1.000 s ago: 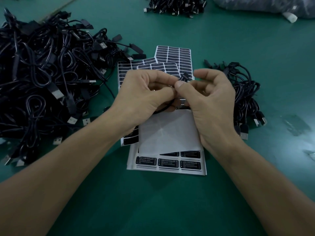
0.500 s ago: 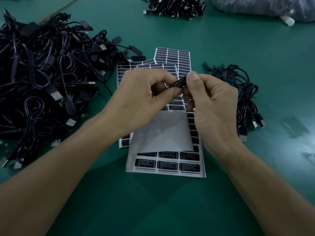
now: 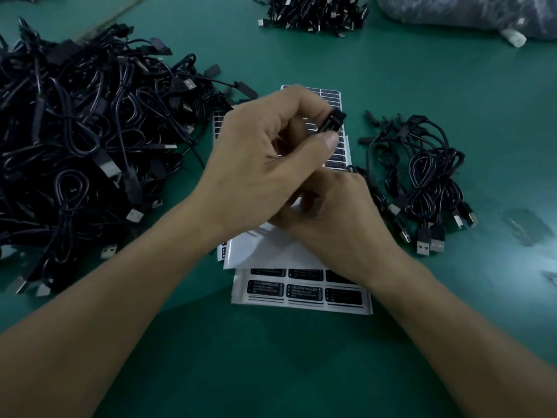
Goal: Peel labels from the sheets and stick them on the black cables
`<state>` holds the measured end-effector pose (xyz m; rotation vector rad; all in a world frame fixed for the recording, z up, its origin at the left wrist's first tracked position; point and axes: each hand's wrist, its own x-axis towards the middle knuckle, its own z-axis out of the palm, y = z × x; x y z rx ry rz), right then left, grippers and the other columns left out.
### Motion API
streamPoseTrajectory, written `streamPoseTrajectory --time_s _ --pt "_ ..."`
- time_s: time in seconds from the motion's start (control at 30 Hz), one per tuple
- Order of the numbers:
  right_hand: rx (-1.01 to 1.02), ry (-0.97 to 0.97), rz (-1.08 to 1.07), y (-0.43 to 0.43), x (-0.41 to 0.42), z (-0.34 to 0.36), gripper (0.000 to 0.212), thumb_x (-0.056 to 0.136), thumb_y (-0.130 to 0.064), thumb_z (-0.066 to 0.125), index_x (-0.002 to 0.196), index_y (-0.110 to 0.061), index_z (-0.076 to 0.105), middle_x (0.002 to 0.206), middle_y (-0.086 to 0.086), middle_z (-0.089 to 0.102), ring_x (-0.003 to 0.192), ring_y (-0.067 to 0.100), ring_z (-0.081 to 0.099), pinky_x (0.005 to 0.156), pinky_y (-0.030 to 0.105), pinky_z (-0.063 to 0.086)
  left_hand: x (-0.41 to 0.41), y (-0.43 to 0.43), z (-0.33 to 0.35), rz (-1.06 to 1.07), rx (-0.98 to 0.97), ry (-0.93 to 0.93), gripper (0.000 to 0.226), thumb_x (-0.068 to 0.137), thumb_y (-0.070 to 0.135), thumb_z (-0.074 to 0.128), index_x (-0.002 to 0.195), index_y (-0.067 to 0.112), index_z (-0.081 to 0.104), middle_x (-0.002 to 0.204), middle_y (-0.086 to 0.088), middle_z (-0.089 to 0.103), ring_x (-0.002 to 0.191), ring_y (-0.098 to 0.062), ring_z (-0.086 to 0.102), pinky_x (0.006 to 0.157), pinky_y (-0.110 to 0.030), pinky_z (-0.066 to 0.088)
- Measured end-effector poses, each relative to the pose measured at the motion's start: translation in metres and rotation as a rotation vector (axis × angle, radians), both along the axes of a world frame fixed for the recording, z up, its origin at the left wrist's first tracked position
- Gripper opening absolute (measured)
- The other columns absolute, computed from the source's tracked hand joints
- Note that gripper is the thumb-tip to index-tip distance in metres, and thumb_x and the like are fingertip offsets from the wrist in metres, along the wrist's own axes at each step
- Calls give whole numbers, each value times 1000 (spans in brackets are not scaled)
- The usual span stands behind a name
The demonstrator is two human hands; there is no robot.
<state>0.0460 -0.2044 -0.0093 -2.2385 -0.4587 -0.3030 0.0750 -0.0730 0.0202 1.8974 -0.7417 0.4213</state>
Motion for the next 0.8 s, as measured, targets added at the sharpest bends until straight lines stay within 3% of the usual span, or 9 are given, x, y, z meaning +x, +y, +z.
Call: streamPoseTrajectory --time_s 0.07,0.13,0.27,0.43,0.53,0.6,0.67,0.73,0.8 --pt "67 -13 17 0 1 -2 10 81 -27 67 71 -29 66 61 -27 58 55 4 57 55 20 47 -1 -2 0 -61 -95 116 6 94 10 63 91 15 63 65 -9 64 58 -17 60 58 -21 46" --pt "99 -24 -7 0 2 -4 26 83 -17 70 69 -37 63 55 -29 57 53 2 57 52 13 42 -1 -3 0 -84 -167 217 13 96 6 59 88 16 61 64 -1 66 60 -11 61 60 -21 48" --pt "143 23 -34 -3 1 -3 13 91 -24 71 78 -23 73 67 -4 67 60 9 57 57 26 46 8 7 3 12 -352 362 25 105 14 48 81 17 55 61 8 66 62 -7 62 62 -24 51" --pt "282 -25 -130 -13 1 10 7 95 -22 67 94 -25 73 82 -10 70 74 7 62 66 19 50 19 20 5 197 -498 464 41 109 31 41 77 13 58 58 5 66 55 -10 65 51 -24 51" --pt "314 -158 -286 -32 3 22 12 96 -25 66 89 -31 74 75 2 71 64 14 60 62 38 53 25 27 0 384 -201 356 43 106 34 46 69 18 63 54 5 65 52 -10 61 50 -31 51" --pt "206 -257 -437 -50 8 27 22 96 -31 63 87 -17 77 72 11 69 61 13 53 60 42 50 26 31 -6 514 182 196 33 100 40 54 73 23 64 59 9 64 59 -14 64 56 -36 53" --pt "89 -280 -537 -69 11 28 37 97 -33 56 88 0 70 68 22 64 54 25 51 58 45 46 25 33 -10 628 455 105 23 95 44 57 80 28 65 71 14 63 69 -17 63 62 -33 46" --pt "-3 -249 -586 -87 13 27 42 97 -32 50 89 7 63 67 28 60 59 45 53 62 49 49 26 37 -10 668 577 54 15 94 41 60 86 30 66 81 13 63 79 -19 61 66 -34 42" --pt "-24 -180 -639 -99 14 25 42 97 -33 49 96 7 62 69 29 61 67 49 58 80 52 53 31 44 -10 715 637 -29 11 95 35 63 93 26 69 94 4 65 93 -24 60 67 -38 43"
